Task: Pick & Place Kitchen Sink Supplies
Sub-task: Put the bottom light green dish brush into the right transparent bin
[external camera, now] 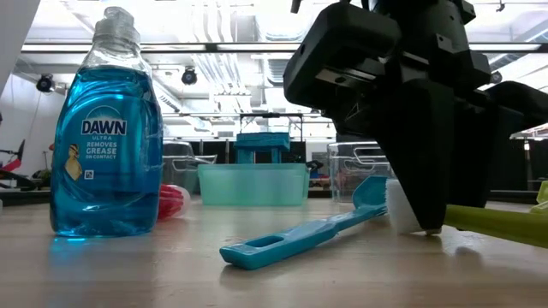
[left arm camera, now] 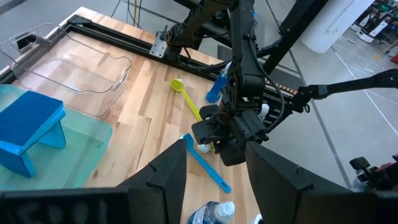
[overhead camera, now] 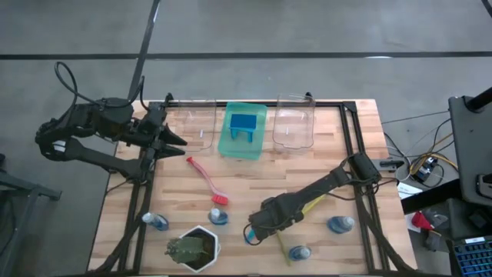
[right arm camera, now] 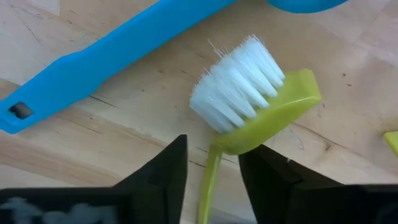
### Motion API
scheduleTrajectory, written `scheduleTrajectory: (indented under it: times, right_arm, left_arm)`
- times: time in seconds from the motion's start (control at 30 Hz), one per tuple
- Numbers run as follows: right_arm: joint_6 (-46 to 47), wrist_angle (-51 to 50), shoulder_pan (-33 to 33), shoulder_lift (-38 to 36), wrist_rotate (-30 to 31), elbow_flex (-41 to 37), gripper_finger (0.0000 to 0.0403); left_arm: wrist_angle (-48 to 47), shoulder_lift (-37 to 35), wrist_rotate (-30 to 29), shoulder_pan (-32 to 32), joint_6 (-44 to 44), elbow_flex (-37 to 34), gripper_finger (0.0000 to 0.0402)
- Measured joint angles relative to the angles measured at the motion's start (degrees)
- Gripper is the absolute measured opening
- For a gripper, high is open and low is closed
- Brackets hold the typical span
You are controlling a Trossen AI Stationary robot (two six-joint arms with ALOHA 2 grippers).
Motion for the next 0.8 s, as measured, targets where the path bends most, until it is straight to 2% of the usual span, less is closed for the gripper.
scheduleTrajectory:
  times: [0.37, 0.8]
  right_arm:
    - [-0.04, 0.22, -0.16, -0.09, -0.1, 0.12, 0.0023]
    - [-3.5, -0.29, -2.81, -0.53, -0.06, 2.71, 0.0022]
  left_arm:
    - [0.0, 0.0, 0.01, 0.01, 0.03, 0.0, 0.0159]
    - [0.0, -0.09, 0.01, 0.0, 0.76, 0.0, 0.0159]
